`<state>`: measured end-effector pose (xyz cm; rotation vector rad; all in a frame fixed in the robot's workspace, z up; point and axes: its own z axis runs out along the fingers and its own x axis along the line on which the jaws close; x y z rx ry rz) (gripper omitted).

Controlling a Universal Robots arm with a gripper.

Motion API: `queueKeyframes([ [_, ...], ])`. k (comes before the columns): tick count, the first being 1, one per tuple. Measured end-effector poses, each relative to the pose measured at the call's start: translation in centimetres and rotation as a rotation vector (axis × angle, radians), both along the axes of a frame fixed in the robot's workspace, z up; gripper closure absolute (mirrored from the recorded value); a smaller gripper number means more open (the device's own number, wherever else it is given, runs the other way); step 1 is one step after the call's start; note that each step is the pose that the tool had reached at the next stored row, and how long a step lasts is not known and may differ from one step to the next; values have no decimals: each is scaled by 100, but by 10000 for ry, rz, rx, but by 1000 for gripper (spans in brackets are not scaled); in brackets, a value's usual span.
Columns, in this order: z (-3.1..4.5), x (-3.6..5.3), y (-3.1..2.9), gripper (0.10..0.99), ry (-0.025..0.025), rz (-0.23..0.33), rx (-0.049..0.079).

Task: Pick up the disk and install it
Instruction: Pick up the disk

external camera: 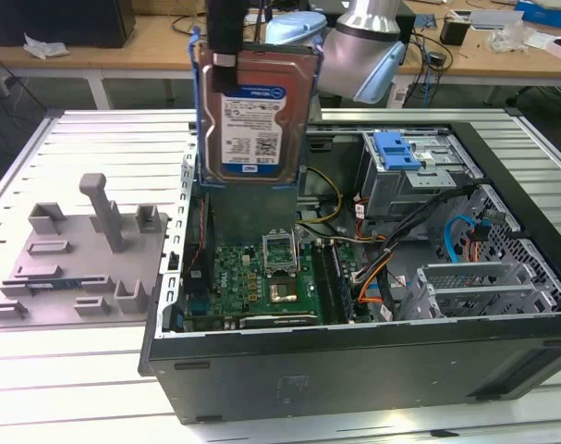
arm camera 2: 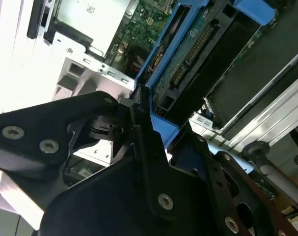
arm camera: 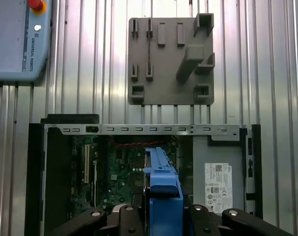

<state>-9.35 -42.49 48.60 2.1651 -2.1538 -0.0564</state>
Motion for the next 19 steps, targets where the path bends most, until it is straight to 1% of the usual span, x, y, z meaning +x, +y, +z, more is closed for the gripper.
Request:
queueKeyframes([
  [3, 4, 111, -46, 718, 14, 2, -1],
  [5, 7, 243, -103, 718, 22, 9, 0],
  [13, 11, 494, -235, 718, 35, 18, -1],
  [15, 10, 586, -287, 718, 36, 24, 0],
  [19, 10, 704, -361, 718, 39, 34, -1],
])
